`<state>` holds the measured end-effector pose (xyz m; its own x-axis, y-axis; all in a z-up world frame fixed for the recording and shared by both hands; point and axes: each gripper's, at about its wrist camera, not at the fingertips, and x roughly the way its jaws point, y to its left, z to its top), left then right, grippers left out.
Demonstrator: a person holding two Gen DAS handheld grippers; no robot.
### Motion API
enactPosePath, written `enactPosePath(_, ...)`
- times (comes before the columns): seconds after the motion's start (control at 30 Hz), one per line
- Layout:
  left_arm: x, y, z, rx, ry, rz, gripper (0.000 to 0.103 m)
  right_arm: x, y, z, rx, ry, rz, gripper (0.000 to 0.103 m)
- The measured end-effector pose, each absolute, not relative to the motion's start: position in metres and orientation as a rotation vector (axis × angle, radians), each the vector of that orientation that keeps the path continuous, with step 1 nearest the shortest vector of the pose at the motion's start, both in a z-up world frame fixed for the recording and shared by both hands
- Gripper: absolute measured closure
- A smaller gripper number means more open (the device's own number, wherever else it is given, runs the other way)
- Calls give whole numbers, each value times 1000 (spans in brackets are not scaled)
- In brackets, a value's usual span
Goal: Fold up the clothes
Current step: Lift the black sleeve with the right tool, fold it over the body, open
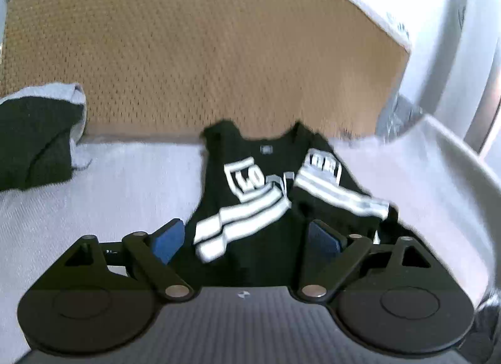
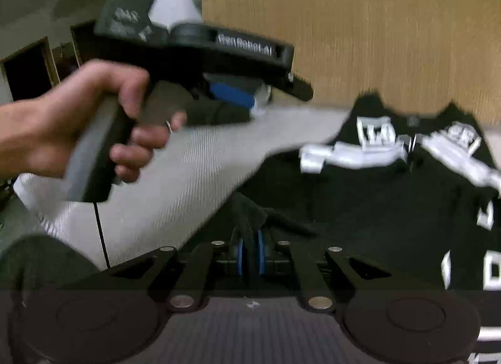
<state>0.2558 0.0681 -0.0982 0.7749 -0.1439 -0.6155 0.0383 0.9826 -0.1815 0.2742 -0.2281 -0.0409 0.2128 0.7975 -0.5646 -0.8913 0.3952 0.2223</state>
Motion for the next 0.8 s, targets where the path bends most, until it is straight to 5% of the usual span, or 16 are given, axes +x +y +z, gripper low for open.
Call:
enactPosePath(0.17,250,45,-115,-85,727,-144,13,262,-238,-49,-245,704,1159,72)
enactPosePath(0.23,251,33,-121,-47,741,-152,13,258,-246,-45,-250,691,1166,58)
enactPosePath(0.4,250,9,-136,-2,786,-163,13,273,-262,-21,-176,684,1147,56)
enactPosePath(0.53,254,-14,-147,32,786,-211,13,301,-298,-9,-185,563,1032,34)
enactPosePath(0.8,270,-50,-164,75,722,-214,13,386,-328,-53,-364,481,635,34)
